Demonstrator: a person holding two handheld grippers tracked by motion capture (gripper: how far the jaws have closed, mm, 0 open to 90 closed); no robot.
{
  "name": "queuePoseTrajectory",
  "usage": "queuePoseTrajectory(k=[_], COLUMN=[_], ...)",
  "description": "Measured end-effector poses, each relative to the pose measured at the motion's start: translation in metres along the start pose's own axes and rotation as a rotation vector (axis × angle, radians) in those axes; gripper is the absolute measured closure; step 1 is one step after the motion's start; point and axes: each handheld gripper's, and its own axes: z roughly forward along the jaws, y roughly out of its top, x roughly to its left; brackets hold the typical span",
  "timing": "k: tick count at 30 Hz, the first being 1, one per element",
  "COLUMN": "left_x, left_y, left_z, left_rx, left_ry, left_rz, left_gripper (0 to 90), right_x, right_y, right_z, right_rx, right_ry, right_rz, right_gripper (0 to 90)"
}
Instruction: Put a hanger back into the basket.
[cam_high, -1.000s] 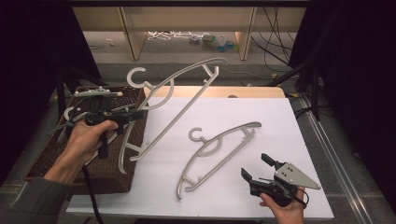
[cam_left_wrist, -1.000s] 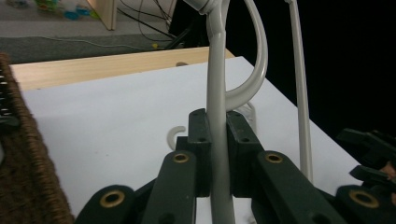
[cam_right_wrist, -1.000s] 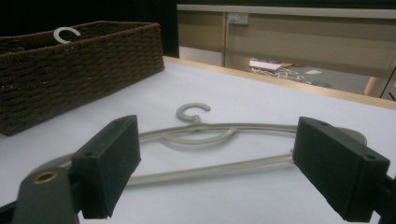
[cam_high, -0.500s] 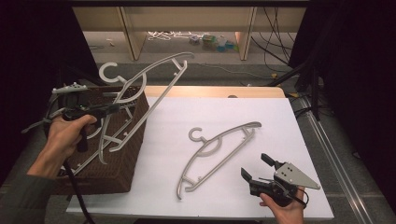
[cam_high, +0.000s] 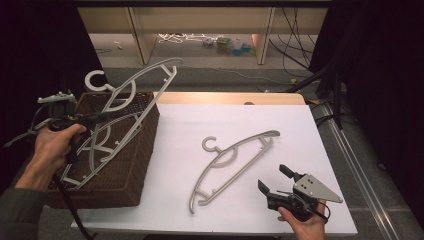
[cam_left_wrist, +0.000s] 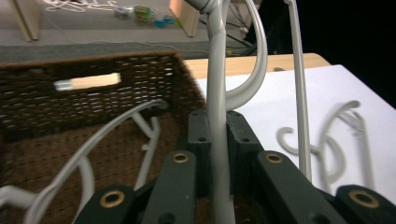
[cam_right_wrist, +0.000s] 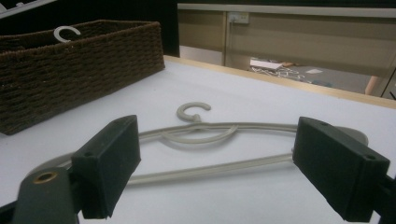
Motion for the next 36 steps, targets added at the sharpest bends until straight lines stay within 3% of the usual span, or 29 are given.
queuePoseTrajectory(k=[4,10,17,22,29,36], left_x=[0.014,0.031,0.049,0.057,0.064,0.073], left_y=[-0.004,-0.010,-0.021,-0.028,-0.035,-0.041], left_z=[-0.004,-0.010,-0.014,-0.017,-0.019,-0.021], left_rx=[-0.009,-0.013,-0.018,-0.014,-0.018,0.000], left_ry=[0.026,0.064,0.099,0.109,0.104,0.138], left_rz=[-0.025,-0.016,-0.037,-0.019,0.006,0.038], left_gripper=[82.0,82.0,82.0,82.0,82.0,82.0], right_x=[0.000,0.001,0.000,0.000,0.002,0.001], right_y=[0.000,0.000,0.000,0.000,-0.001,-0.001], right_z=[0.000,0.001,0.001,0.000,0.002,0.002], right_rx=[0.003,0.007,0.007,0.025,0.002,0.002], right_ry=[0.000,0.003,0.002,-0.013,-0.005,-0.005], right_rz=[0.001,0.005,0.002,-0.006,0.002,0.002], right_gripper=[15.9,15.9,15.9,15.9,15.9,15.9])
